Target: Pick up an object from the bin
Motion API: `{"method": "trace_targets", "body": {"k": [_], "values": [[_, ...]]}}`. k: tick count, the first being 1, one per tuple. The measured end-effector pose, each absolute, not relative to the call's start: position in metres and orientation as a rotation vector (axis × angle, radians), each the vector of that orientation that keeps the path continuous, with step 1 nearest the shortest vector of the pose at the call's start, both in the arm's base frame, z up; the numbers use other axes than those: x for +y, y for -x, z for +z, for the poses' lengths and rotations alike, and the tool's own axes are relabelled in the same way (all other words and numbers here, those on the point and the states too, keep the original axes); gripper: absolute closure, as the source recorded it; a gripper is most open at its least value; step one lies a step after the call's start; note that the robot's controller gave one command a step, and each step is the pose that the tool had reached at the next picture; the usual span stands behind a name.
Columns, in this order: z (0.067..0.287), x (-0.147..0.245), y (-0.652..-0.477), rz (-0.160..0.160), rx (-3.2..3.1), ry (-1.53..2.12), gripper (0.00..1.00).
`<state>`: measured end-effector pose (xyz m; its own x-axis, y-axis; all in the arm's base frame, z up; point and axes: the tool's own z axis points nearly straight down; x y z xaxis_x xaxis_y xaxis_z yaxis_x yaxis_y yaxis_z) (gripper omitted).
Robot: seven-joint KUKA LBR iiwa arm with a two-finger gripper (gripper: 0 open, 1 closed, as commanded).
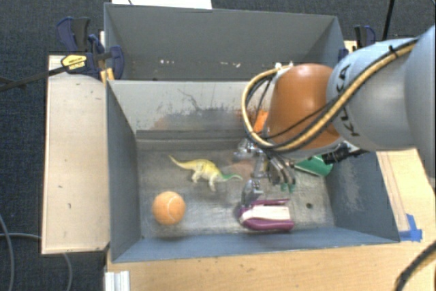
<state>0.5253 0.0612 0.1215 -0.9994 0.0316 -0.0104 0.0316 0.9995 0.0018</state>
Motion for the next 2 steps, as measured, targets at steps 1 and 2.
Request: {"method": "trace_targets", "body": {"k": [1, 2], "values": [[0.0741, 0.032, -0.4991, 0.002, 3.131, -0.072, 1.0], [0.0741, 0.032, -0.4991, 0.003, 3.131, -0.073, 1.0]]}}
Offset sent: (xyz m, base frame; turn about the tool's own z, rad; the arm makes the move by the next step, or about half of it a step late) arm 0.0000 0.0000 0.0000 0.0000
